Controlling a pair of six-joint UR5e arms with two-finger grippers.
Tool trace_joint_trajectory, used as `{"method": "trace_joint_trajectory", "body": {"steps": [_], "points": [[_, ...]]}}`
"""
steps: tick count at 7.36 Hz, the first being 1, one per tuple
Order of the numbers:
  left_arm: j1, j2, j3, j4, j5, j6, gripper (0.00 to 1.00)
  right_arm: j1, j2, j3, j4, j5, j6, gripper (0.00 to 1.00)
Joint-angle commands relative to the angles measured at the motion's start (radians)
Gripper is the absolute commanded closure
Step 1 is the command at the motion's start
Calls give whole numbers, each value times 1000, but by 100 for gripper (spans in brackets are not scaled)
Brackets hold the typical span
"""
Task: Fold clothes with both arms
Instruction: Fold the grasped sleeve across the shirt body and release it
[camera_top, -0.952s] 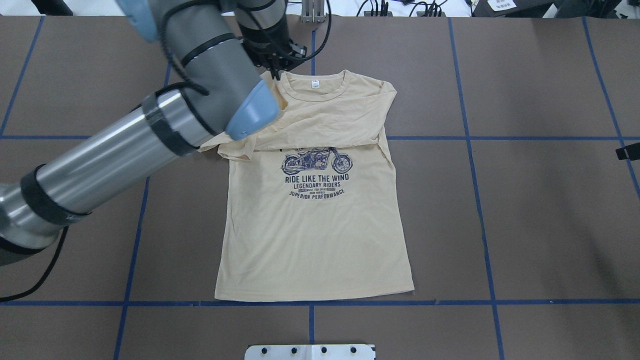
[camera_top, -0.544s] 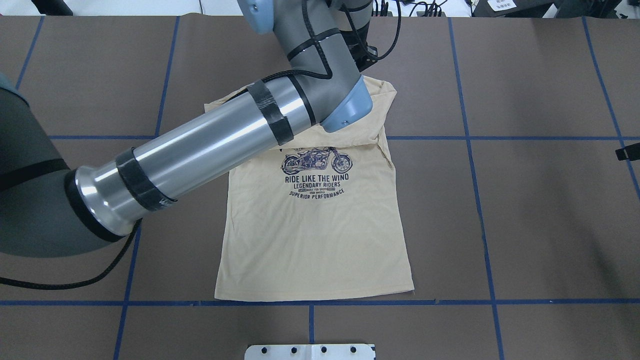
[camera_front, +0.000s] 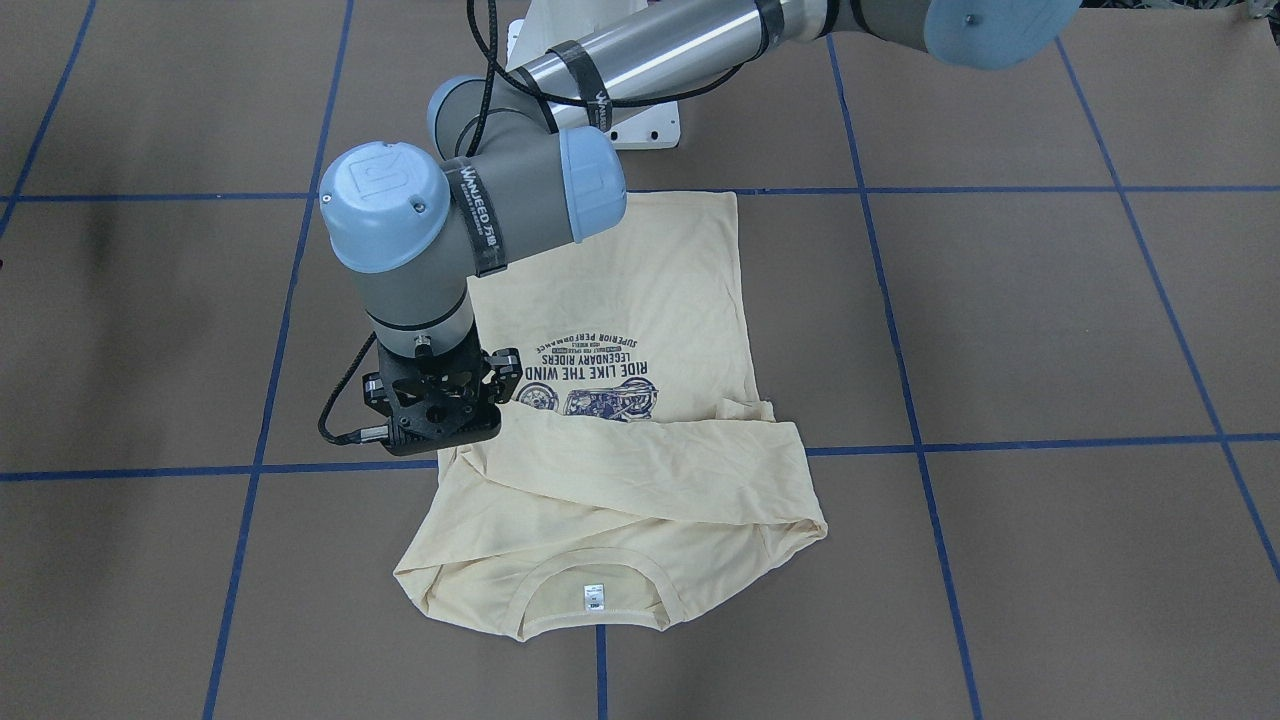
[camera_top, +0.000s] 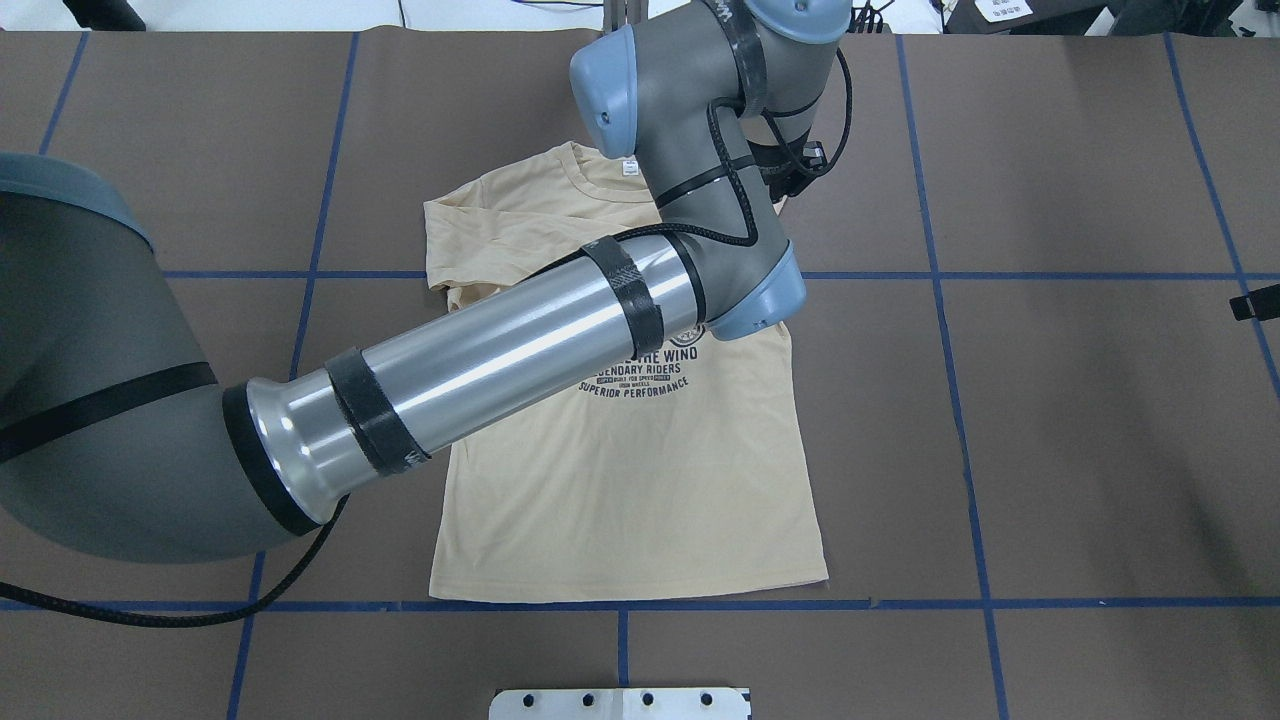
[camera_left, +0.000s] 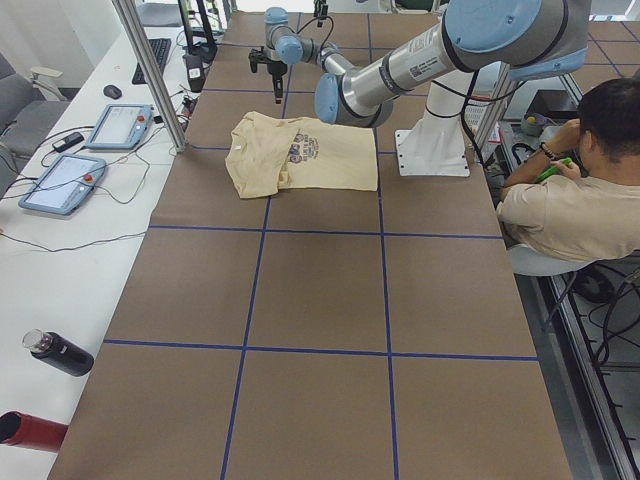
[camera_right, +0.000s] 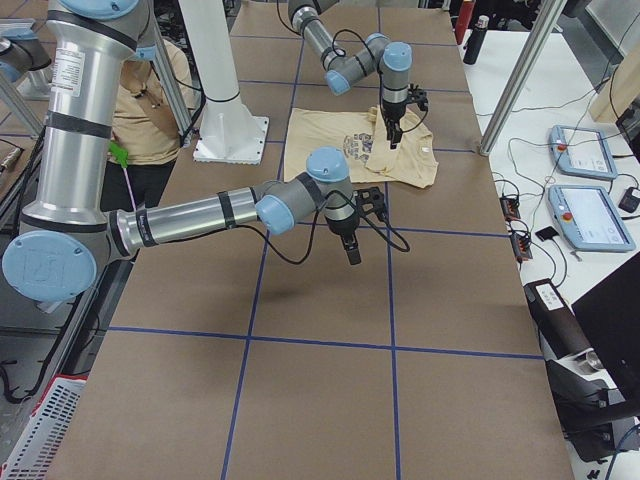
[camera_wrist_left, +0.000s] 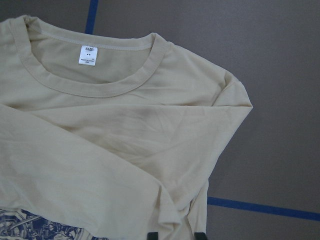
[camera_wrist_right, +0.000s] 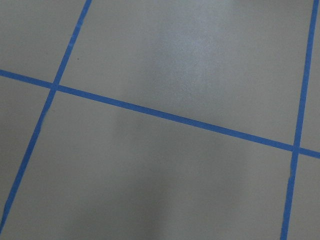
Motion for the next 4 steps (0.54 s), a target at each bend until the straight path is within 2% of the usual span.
{"method": "trace_joint_trajectory", "body": {"steps": [1,2,4], "points": [[3,5,-31,-4,17,112,0,-2,10,9,2,3,24,0],[0,67,-118,4,16,208,0,-21,50,17,3,6,135,0],[-4,256,-392,81,16,310,0,-183,76,75,31,-61,370,0]]}}
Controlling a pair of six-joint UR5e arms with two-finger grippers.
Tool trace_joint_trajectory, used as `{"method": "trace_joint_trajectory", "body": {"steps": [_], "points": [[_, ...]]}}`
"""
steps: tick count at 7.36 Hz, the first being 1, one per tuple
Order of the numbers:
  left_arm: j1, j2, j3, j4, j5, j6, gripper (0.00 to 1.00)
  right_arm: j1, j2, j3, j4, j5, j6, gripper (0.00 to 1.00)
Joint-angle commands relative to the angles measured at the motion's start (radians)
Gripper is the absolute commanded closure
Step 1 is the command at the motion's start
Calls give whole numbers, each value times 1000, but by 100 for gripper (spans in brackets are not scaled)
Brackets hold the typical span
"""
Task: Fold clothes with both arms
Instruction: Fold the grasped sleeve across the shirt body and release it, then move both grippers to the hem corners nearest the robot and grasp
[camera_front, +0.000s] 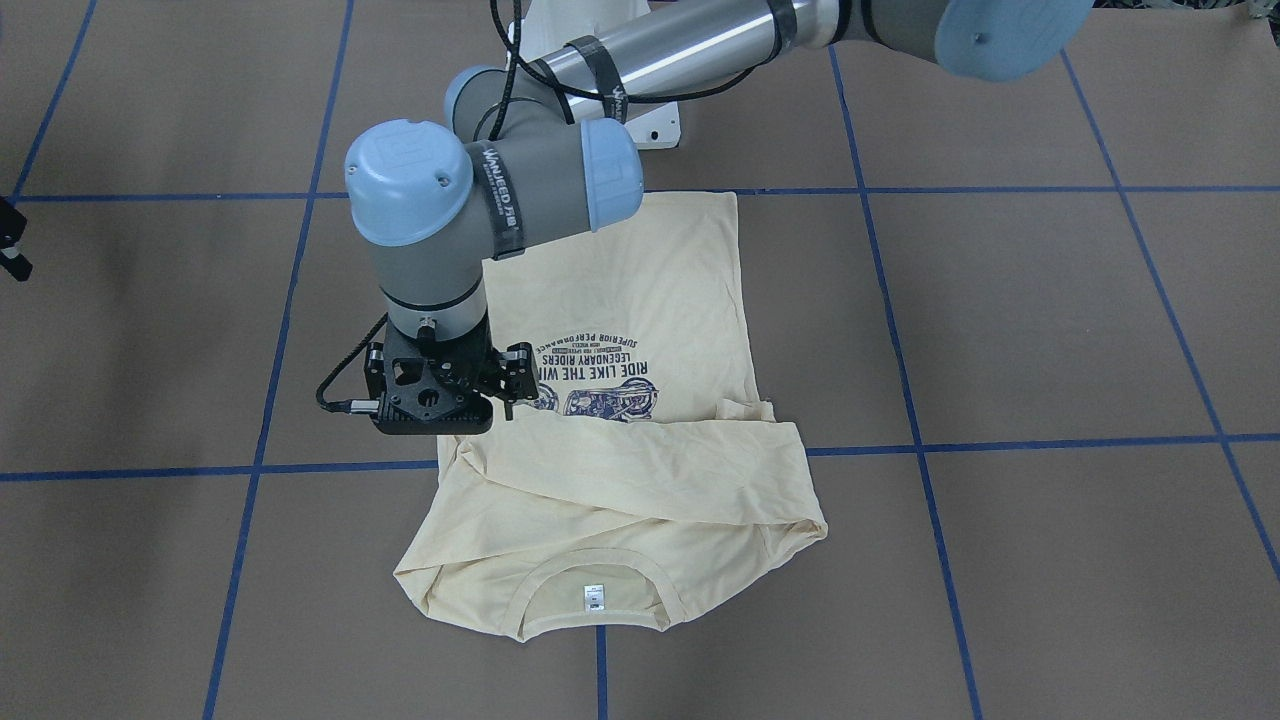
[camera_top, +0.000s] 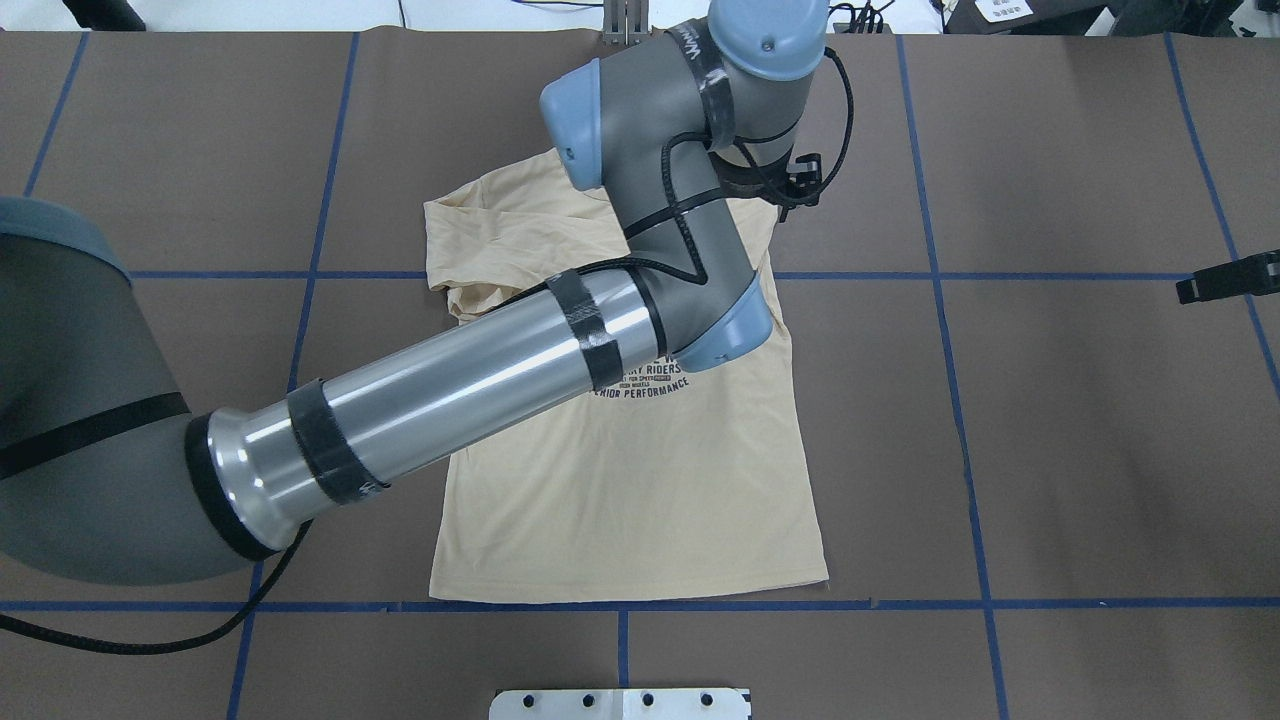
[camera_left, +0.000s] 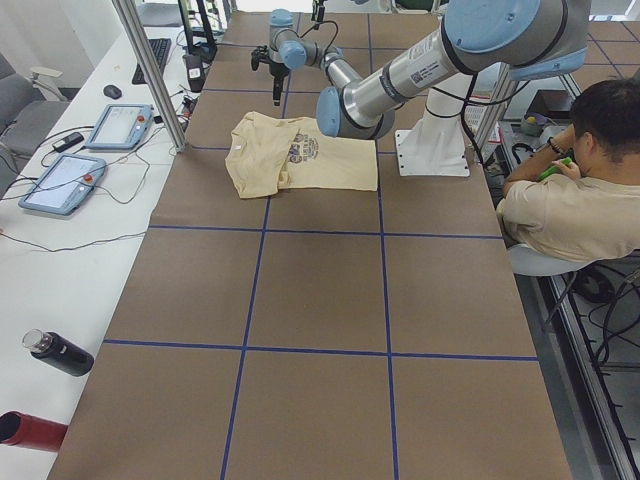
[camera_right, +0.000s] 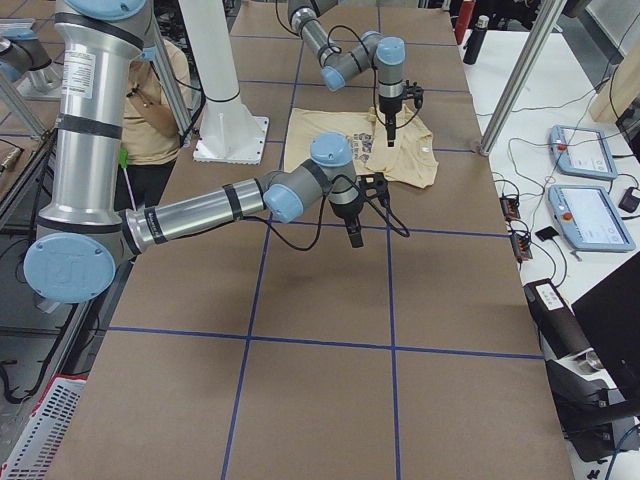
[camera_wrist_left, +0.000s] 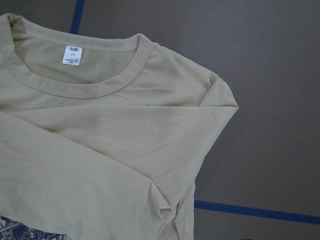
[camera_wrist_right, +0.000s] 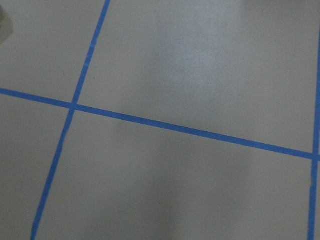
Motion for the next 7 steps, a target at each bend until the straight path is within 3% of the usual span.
{"method": "trace_joint_trajectory", "body": {"steps": [1,3,4,6,7], "points": [[-4,277,-392,96,0,110,0,-209,35,85,12,-127,276,0],[-12,660,-823,98,2,210,0,-476,40,162,10,-343,523,0],[-10,791,-950,95,6,223,0,-618,40,186,7,-469,641,0],[37,980,-1116,61,56,201,0,-859,40,203,-3,-691,798,0],[130,1061,-1130,-11,134,77,0,-924,57,205,-58,-752,850,0]]}}
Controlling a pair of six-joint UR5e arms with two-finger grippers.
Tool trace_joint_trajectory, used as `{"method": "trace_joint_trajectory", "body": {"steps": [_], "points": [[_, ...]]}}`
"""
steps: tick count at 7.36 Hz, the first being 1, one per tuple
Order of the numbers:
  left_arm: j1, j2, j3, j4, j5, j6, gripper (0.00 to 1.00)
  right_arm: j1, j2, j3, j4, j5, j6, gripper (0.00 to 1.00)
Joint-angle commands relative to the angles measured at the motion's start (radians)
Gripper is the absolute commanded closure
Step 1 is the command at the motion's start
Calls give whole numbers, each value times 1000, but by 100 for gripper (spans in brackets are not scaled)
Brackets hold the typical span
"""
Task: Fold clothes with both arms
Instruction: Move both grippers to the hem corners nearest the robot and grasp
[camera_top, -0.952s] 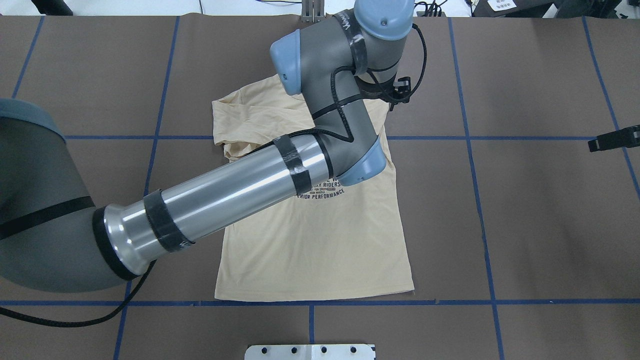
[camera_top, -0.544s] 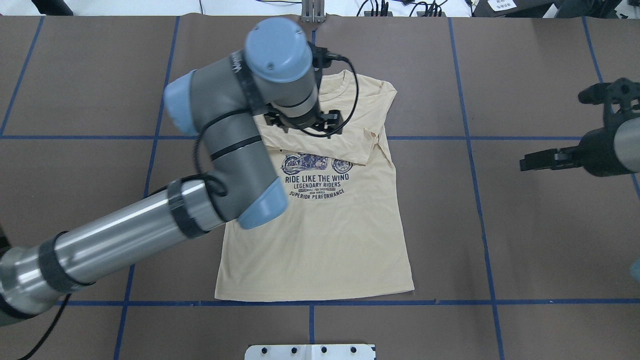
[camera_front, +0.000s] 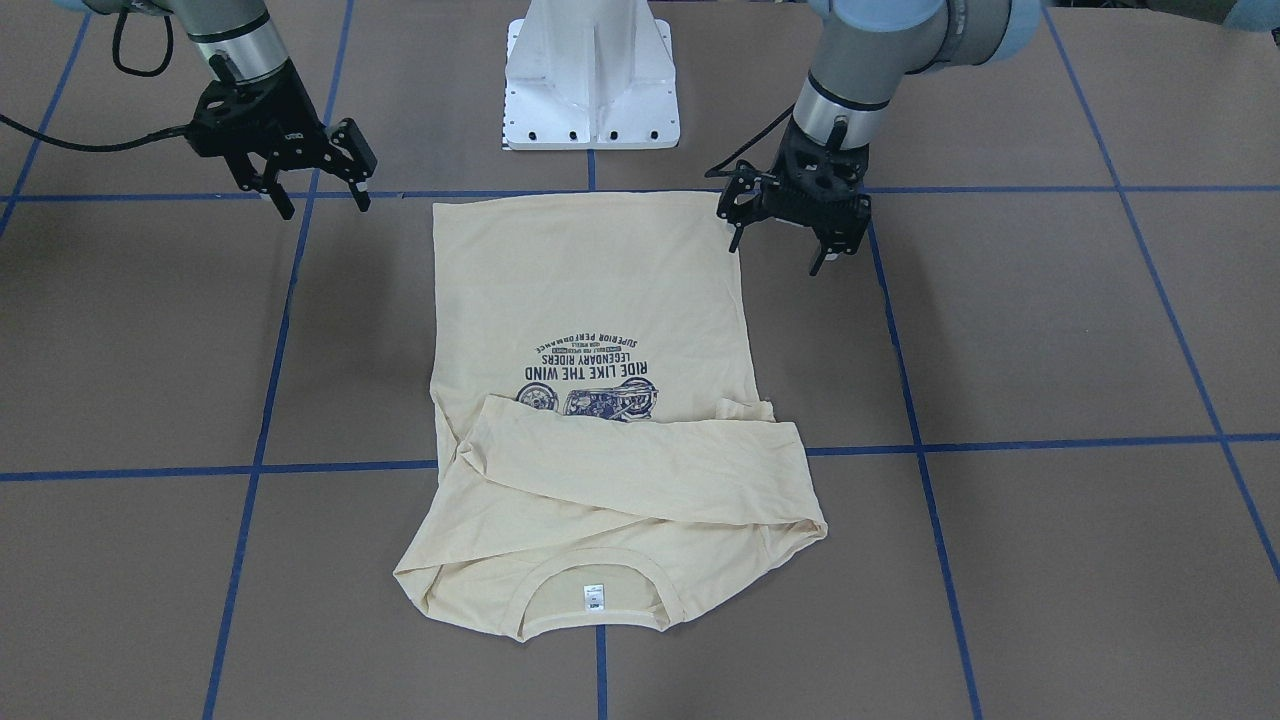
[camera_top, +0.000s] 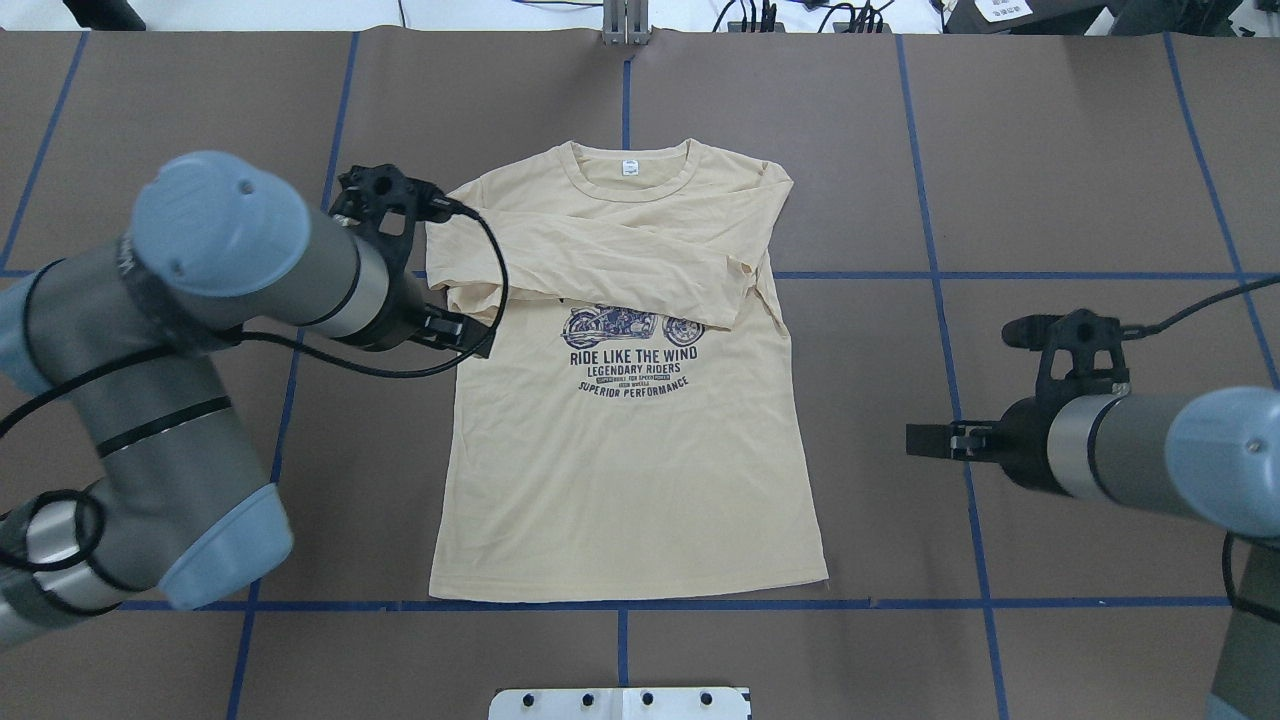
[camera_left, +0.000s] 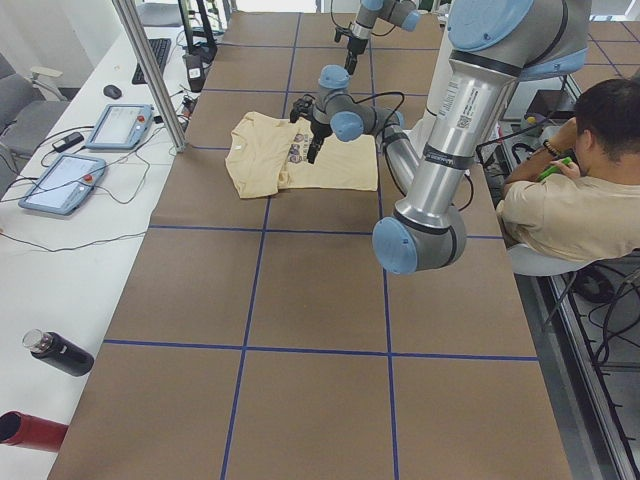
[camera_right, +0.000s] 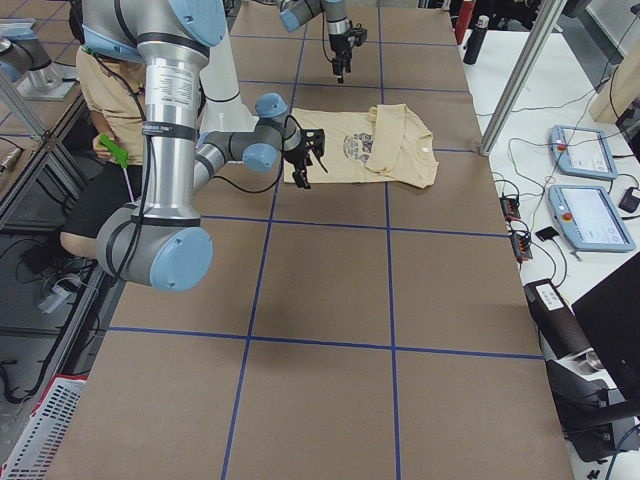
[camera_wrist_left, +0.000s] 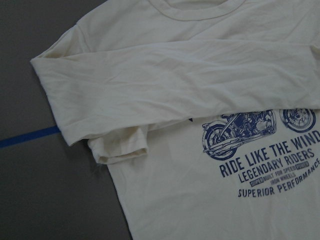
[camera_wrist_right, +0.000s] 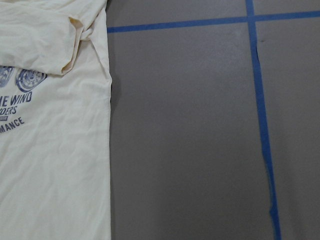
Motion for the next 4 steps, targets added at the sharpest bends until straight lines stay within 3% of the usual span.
{"method": "trace_joint_trajectory", "body": {"steps": [1,3,4], "points": [[172,177,-51,-168,138,-185,0,-121,63,5,-119,-110,90,0],[307,205,-32,-207,191,-351,4,-116,172,4,-236,-107,90,0],[344,204,-22,-207,192,-396,15,-116,174,2,-235,-105,89,0]]}}
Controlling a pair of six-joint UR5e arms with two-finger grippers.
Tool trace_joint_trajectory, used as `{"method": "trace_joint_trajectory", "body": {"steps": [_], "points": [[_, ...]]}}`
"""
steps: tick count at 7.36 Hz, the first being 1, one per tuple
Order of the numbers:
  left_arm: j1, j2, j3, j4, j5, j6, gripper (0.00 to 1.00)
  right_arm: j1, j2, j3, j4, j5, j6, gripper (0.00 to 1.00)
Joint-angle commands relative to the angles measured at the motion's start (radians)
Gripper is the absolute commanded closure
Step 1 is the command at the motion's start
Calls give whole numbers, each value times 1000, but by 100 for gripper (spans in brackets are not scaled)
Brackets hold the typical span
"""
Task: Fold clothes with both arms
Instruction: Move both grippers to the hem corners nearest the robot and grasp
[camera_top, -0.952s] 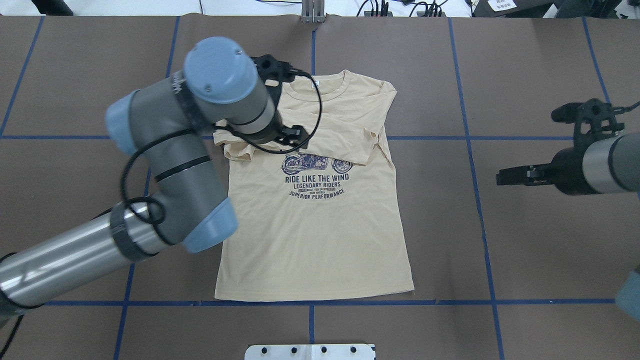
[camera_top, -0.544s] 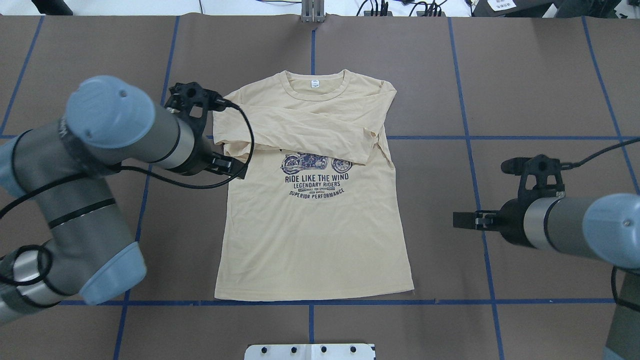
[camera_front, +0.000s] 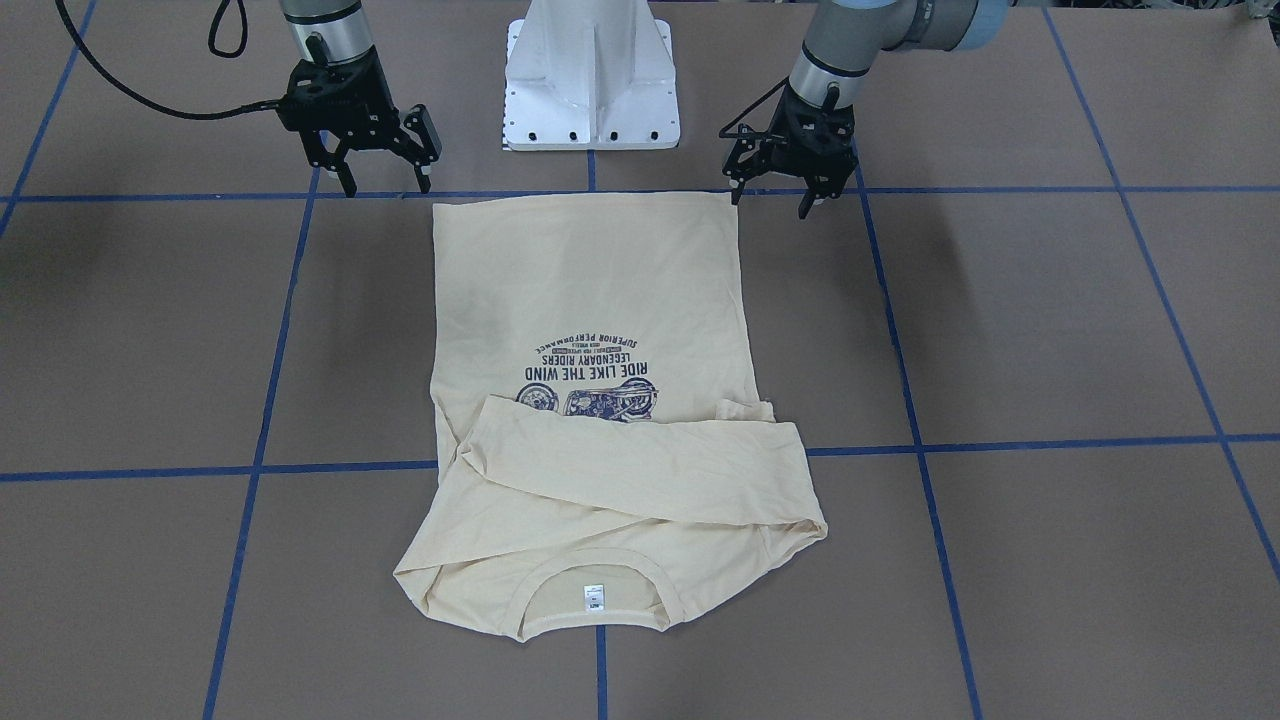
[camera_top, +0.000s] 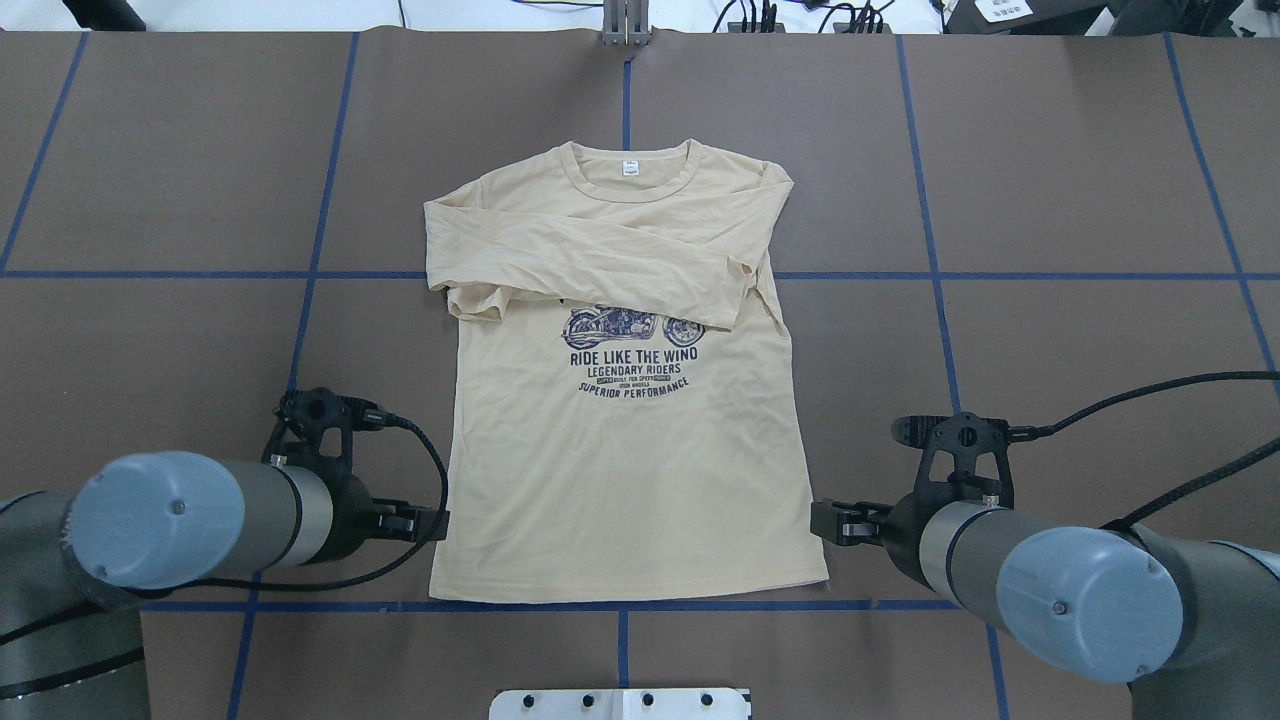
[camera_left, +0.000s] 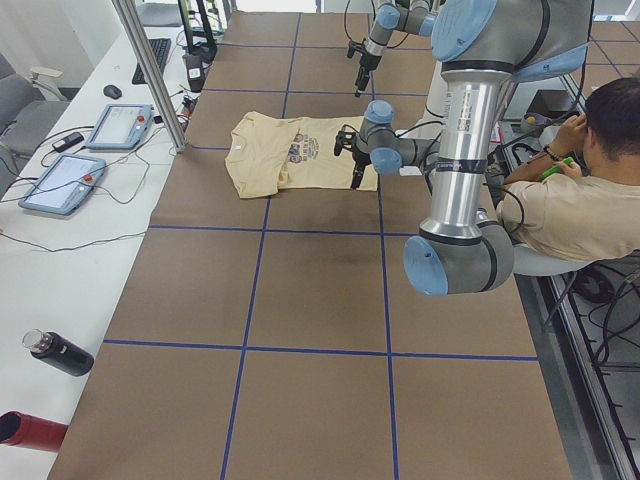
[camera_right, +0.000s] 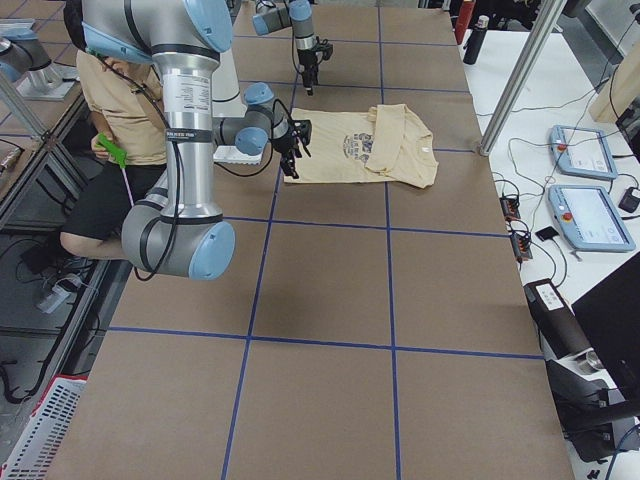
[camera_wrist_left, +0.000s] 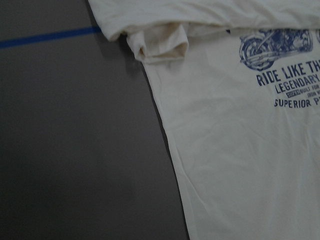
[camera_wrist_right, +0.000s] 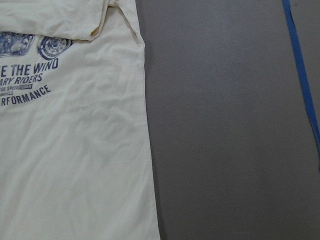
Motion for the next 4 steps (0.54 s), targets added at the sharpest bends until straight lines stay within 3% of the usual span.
{"method": "trace_joint_trajectory", "body": {"steps": [1,2,4], "points": [[93,-4,24,-10,17,-114,29,-1,25,0,-24,0,0,0],[107,-19,37,-10,16,-116,42,-1,25,-1,-24,2,0,0],[109,-65,86,-10,16,-116,51,1,24,-3,-24,2,0,0]]}}
